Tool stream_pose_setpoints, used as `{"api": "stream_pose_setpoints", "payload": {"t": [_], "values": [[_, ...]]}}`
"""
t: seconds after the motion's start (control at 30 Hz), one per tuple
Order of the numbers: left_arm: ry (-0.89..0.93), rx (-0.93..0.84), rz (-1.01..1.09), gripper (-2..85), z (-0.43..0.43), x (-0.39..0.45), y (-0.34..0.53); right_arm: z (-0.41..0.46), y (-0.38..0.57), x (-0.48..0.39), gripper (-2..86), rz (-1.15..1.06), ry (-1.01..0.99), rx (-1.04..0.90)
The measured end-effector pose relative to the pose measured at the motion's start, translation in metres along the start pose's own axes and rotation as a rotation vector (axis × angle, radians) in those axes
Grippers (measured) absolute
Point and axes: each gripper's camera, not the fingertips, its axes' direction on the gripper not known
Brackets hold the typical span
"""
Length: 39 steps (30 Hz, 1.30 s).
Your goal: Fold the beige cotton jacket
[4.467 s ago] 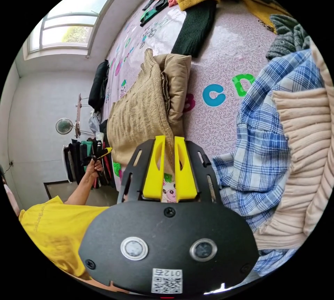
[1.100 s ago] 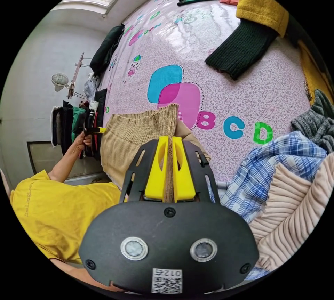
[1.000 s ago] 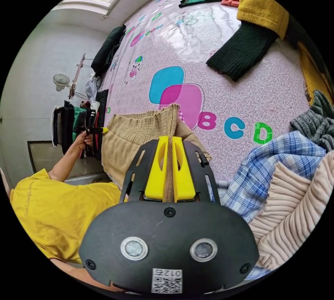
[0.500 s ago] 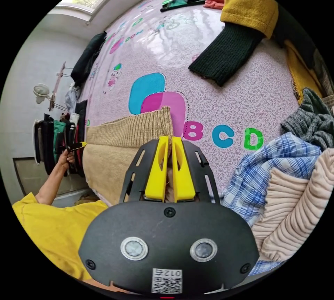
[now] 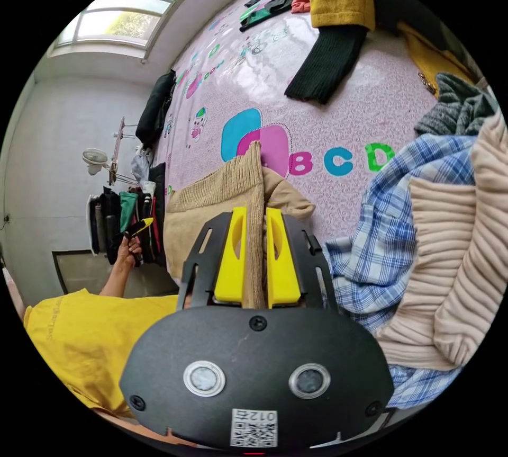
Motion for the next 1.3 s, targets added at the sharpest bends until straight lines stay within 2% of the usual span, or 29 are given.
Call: {"api": "stream_pose_setpoints", "payload": {"t": [0.07, 0.2, 0.33, 0.53, 0.6, 0.7, 0.8, 0.9, 1.0, 1.07, 1.3], "values": [[-0.056, -0.107, 0.105, 0.8, 0.025, 0.029, 0.001, 0.015, 0.008, -0.001, 6.4, 0.002, 0.009, 0.013], [-0.217, -0.183, 0.060, 0.5, 0.054, 0.030, 0.002, 0.041, 0.006, -0.011, 5.3, -0.021, 0.045, 0.008], [-0.110, -0.189, -0.055, 0.4, 0.062, 0.005, 0.004, 0.060, 0.010, -0.038, 2.4, -0.116, 0.219, -0.023], [-0.042, -0.201, -0.051, 0.4, 0.070, 0.006, 0.002, 0.097, 0.024, -0.034, 1.5, -0.024, 0.228, -0.002], [-0.011, -0.185, -0.053, 0.4, 0.062, 0.008, 0.005, 0.100, 0.030, -0.040, 1.4, -0.011, 0.223, 0.011], [-0.032, -0.046, -0.087, 0.4, 0.026, 0.019, 0.020, 0.089, 0.051, -0.067, 1.0, -0.053, 0.270, 0.078], [-0.125, 0.049, 0.004, 0.4, -0.001, 0.055, 0.036, 0.087, 0.086, -0.115, 0.8, -0.210, 0.288, 0.135], [-0.261, 0.036, 0.184, 0.4, 0.010, 0.106, 0.044, 0.124, 0.118, -0.164, 0.6, -0.425, 0.433, 0.069], [-0.368, -0.091, 0.327, 0.3, 0.052, 0.141, 0.041, 0.183, 0.132, -0.188, 0.5, -0.559, 0.585, -0.045], [-0.544, -0.238, 0.349, 0.2, 0.091, 0.142, 0.041, 0.232, 0.131, -0.180, 0.3, -0.569, 0.752, -0.195], [-0.498, -0.212, 0.393, 0.1, 0.104, 0.137, 0.042, 0.283, 0.137, -0.186, 0.4, -0.607, 0.824, -0.287]]}}
